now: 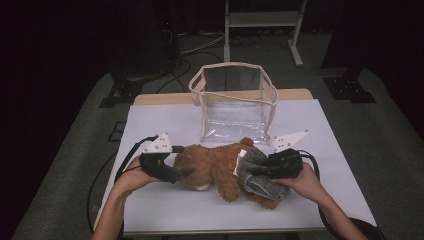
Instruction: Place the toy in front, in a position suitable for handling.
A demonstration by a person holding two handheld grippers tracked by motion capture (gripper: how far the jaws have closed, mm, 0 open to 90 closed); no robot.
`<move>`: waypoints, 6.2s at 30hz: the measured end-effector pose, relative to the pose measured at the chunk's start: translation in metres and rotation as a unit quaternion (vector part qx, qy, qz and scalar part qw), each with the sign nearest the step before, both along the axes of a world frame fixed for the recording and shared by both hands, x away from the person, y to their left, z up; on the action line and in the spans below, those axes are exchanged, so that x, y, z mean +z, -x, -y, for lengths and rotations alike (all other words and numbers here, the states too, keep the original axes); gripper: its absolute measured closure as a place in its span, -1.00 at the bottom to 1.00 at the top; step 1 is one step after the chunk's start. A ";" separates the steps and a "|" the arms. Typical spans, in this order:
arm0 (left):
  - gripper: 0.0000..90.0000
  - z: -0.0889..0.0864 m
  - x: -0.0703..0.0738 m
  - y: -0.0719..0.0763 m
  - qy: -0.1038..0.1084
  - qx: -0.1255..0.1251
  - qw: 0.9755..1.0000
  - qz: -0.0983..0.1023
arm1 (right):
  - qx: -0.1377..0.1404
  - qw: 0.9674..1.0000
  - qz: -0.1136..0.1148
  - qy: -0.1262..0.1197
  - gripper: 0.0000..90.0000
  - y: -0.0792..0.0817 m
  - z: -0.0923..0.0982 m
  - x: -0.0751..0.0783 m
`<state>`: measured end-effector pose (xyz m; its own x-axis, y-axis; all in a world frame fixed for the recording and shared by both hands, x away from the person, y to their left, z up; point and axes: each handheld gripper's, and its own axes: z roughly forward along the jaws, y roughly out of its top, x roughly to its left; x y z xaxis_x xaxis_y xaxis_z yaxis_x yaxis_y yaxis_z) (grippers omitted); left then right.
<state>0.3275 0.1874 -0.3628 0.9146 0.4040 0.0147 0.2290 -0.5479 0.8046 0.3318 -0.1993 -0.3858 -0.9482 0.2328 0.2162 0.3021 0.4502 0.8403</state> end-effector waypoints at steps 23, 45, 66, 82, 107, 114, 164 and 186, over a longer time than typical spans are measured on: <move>-0.38 0.046 -0.022 0.011 -0.002 -0.065 0.998 0.018 | -0.026 0.999 0.013 0.017 0.72 -0.025 0.016 0.027; -0.68 0.060 -0.031 -0.005 -0.003 -0.085 0.996 -0.003 | -0.024 0.999 0.029 0.005 0.72 -0.001 0.033 0.032; -0.95 0.049 -0.031 0.001 0.008 -0.092 0.996 -0.007 | -0.017 1.000 0.005 -0.007 0.73 -0.005 0.024 0.016; -0.47 0.102 -0.033 -0.004 -0.030 -0.107 0.992 0.055 | -0.037 0.999 0.019 0.004 0.72 0.006 0.054 0.031; -0.49 0.038 -0.020 0.018 -0.057 -0.086 0.992 0.072 | -0.026 0.999 0.029 -0.019 0.71 0.016 0.042 0.026; -0.67 0.031 -0.020 0.016 -0.043 -0.076 0.994 0.059 | -0.097 0.995 -0.007 -0.005 0.71 0.019 0.093 -0.002; -0.83 0.094 -0.045 -0.005 0.019 -0.115 0.992 0.037 | -0.131 0.988 -0.007 -0.078 0.72 0.024 0.156 0.027; -0.38 0.072 -0.024 0.001 -0.034 -0.076 0.995 0.061 | -0.096 0.994 -0.045 -0.011 0.71 -0.008 0.099 -0.010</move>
<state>0.3267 0.1159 -0.3865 0.9551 0.2548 0.1510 0.0425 -0.6225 0.7815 0.3396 -0.2984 -0.3958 -0.8631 0.4028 0.3046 0.4551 0.3588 0.8149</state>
